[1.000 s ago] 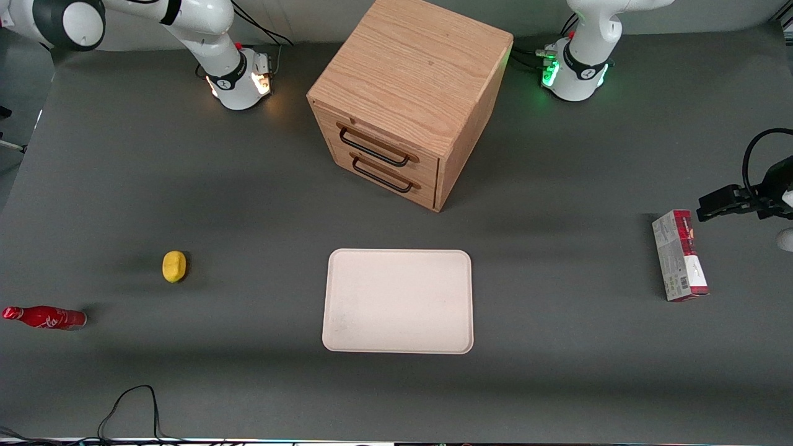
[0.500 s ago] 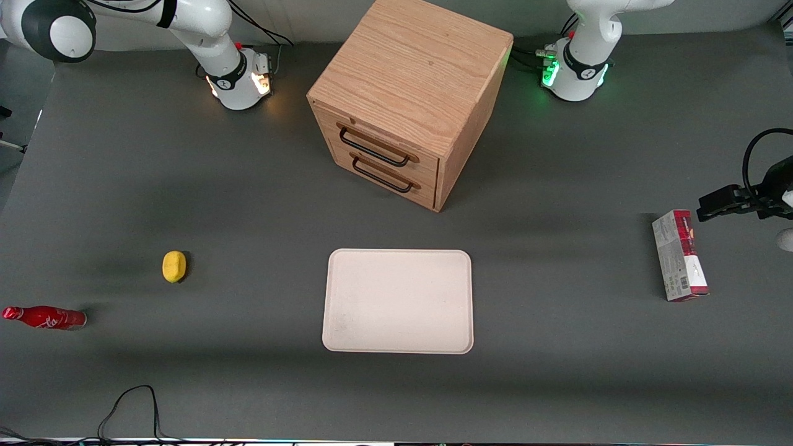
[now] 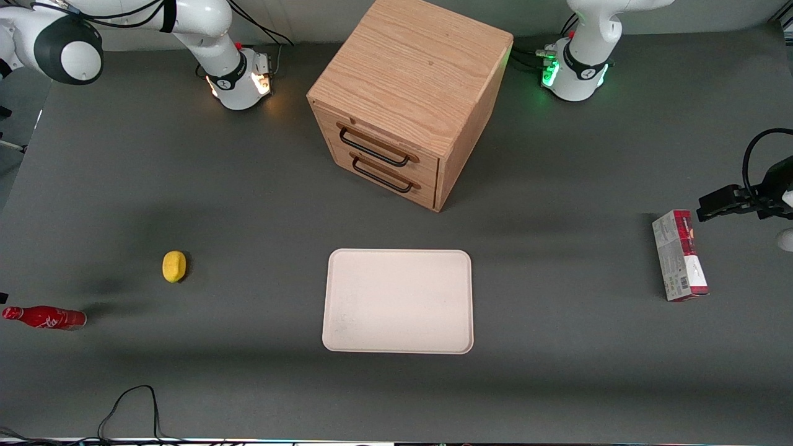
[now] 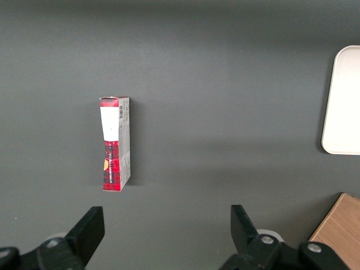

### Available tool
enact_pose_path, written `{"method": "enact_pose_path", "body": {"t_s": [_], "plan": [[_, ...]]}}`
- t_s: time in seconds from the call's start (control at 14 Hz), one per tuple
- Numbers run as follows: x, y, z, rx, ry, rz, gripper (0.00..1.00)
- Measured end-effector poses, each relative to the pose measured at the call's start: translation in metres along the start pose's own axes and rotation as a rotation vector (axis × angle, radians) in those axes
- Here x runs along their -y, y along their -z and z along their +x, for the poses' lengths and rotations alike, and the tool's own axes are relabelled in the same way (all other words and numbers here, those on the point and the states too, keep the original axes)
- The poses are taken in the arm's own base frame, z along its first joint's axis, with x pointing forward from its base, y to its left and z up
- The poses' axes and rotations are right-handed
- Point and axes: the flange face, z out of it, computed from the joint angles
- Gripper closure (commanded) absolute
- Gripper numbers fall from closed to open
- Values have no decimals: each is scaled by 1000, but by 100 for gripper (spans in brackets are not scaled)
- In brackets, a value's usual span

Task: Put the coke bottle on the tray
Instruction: 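Move the right gripper over the red Coca-Cola bottle lying on the table, then lower the right gripper around the bottle neck and close it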

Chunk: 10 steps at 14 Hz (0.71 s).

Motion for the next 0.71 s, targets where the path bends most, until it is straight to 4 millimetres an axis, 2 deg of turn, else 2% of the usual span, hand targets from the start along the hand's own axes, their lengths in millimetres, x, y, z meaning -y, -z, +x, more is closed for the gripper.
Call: {"method": "enact_pose_path", "body": {"t_s": [0.14, 0.71], "plan": [[-2, -16, 1, 5, 6, 3, 0], [-1, -59, 8, 11, 51, 10, 0]]}}
